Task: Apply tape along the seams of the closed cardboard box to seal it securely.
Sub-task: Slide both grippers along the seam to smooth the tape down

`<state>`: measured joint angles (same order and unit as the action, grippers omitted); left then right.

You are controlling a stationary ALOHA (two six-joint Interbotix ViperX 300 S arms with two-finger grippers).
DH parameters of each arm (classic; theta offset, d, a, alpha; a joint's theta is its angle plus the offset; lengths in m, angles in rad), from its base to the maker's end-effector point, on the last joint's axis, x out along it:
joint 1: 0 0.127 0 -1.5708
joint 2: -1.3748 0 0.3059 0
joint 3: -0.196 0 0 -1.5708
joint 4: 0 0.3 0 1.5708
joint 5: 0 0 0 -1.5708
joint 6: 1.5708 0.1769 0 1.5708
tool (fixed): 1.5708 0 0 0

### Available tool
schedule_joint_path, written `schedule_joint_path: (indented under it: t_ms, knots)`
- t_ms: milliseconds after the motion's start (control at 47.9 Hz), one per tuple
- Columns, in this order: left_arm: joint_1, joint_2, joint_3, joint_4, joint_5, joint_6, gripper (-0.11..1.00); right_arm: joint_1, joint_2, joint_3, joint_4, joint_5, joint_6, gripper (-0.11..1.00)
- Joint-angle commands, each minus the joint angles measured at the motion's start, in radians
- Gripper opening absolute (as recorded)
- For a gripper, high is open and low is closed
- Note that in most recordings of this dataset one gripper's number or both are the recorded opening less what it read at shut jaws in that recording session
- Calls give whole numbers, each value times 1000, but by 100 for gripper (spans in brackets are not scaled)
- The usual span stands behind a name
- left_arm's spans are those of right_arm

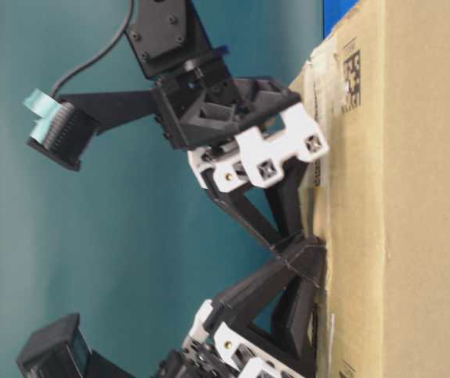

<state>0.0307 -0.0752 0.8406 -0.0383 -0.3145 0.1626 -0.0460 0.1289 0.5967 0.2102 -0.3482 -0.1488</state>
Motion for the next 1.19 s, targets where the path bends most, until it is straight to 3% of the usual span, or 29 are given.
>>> schedule_joint_path:
  t_ms: [0, 251, 668, 940, 1169]
  knots:
    - [-9, -12, 15, 0, -5, -3, 0, 12, 0, -12, 18, -6, 6, -1]
    - [-31, -44, 107, -6, -11, -40, 0, 51, 6, 35, 83, -3, 20, -1]
    - [-32, -61, 160, -6, -17, -55, 0, 110, -55, 173, 192, -15, 20, -1]
    - [-29, -86, 138, -6, -5, -52, 0, 109, -86, 167, 189, -44, -9, -1]
    - [-32, -212, 97, -3, 120, -38, 0, 109, -235, 178, 187, -37, -69, -1]
